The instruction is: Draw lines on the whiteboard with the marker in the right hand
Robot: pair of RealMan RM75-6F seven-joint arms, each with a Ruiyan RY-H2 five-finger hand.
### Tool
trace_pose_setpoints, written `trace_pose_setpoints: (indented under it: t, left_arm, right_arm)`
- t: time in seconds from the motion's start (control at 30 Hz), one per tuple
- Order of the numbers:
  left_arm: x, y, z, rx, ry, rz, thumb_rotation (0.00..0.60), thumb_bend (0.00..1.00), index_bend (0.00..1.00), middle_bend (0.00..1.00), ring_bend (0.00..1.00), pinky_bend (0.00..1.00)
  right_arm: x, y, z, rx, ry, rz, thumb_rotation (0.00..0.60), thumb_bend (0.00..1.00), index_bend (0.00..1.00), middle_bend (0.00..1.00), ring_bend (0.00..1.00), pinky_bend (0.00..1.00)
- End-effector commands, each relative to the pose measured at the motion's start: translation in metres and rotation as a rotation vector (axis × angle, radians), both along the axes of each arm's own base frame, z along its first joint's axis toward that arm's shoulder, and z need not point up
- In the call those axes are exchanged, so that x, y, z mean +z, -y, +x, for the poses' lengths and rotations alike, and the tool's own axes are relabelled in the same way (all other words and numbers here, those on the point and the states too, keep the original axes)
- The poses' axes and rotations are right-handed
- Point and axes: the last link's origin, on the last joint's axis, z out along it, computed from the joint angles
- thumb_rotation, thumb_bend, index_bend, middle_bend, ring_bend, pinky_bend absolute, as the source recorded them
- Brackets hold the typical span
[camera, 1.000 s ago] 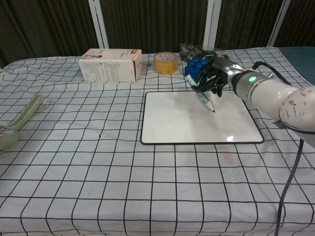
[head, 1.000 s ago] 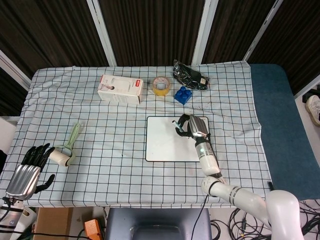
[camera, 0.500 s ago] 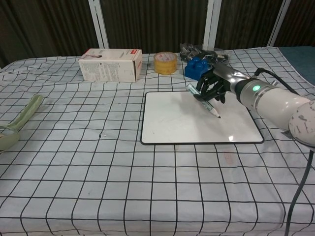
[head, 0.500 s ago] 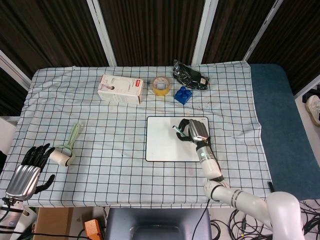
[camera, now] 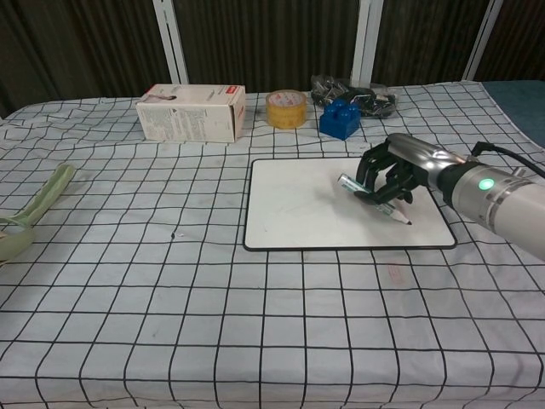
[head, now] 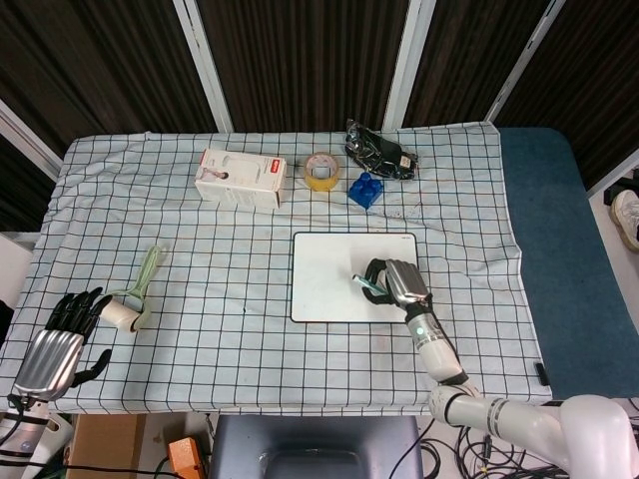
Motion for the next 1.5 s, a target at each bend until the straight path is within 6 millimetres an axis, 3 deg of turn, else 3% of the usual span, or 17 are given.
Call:
trace_pose_setpoints:
  t: [0.03, 0.33, 0.57, 0.93, 1.5]
  left_arm:
    - [0.0, 0.0, 0.0, 0.0, -0.001, 0.0, 0.6, 0.36, 0.0, 0.0, 0.0, 0.03]
    - [0.002, 0.001, 0.0, -0.003, 0.004, 0.007, 0.6, 0.36, 0.0, 0.0, 0.0, 0.03]
    - [0.002, 0.001, 0.0, -0.004, 0.005, 0.007, 0.6, 0.36, 0.0, 0.0, 0.0, 0.03]
    - [-0.001, -0.001, 0.0, 0.003, -0.002, -0.001, 0.6, 0.36, 0.0, 0.0, 0.0, 0.03]
    - [-0.001, 0.0, 0.0, -0.001, -0.002, -0.003, 0.6, 0.36, 0.0, 0.0, 0.0, 0.03]
  right_arm:
    - [0.001, -0.006, -0.004, 0.007, -0.001, 0.01, 0.6, 0.39, 1.0, 0.75, 0.74, 0.75]
    - [0.01, -0.017, -0.003, 0.027, 0.065, -0.001, 0.6, 0.39, 1.0, 0.75, 0.74, 0.75]
    - [0.028, -0.006, 0.004, 0.04, 0.108, -0.069, 0.6, 0.39, 1.0, 0.75, 0.74, 0.75]
    - [0.002, 0.017, 0.002, 0.01, 0.101, -0.114, 0.6, 0.39, 1.0, 0.76, 0.75, 0.75]
    - [-0.013, 0.014, 0.001, 0.055, 0.089, -0.116, 0.6, 0.39, 1.0, 0.76, 0.75, 0.76]
